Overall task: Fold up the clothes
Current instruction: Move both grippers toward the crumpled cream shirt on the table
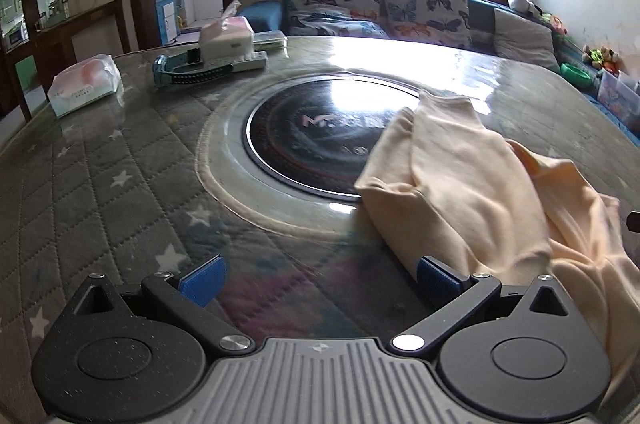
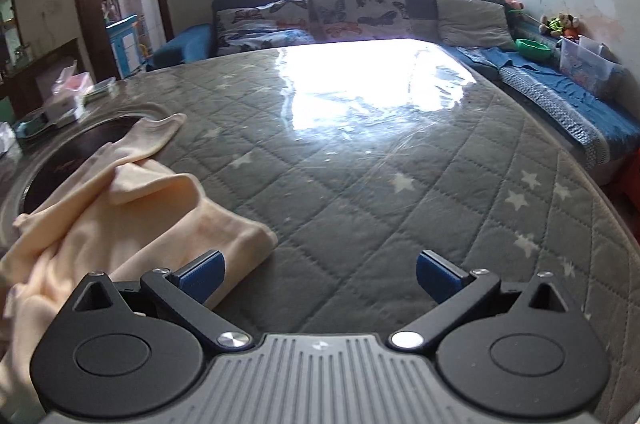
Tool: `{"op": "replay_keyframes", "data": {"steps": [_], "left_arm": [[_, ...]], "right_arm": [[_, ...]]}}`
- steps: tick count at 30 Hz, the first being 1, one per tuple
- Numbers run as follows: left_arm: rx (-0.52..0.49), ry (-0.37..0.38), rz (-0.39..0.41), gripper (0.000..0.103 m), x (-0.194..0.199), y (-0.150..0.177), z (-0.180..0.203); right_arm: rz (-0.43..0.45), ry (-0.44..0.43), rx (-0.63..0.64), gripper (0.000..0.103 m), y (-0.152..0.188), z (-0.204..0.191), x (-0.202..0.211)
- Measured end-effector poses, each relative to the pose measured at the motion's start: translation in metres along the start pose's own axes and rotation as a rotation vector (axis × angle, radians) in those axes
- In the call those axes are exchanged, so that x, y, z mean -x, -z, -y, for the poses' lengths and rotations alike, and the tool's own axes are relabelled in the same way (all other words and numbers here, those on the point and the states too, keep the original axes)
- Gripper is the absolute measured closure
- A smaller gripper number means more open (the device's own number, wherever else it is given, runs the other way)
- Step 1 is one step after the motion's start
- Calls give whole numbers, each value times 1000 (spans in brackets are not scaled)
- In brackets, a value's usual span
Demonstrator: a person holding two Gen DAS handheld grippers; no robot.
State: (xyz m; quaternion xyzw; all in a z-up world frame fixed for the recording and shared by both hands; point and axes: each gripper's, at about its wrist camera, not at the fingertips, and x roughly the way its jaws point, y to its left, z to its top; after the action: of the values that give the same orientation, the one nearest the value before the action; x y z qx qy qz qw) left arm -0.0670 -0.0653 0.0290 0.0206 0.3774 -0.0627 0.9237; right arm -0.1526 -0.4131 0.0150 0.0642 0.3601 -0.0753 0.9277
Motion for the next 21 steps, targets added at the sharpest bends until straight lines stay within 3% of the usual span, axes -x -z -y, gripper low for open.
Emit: {"op": "replay_keyframes", "data": {"steps": [21], "left_arm": [[9,40,6,0,34,14,20]], "right_arm": [[42,-139,106,0,27,-38,50]]}}
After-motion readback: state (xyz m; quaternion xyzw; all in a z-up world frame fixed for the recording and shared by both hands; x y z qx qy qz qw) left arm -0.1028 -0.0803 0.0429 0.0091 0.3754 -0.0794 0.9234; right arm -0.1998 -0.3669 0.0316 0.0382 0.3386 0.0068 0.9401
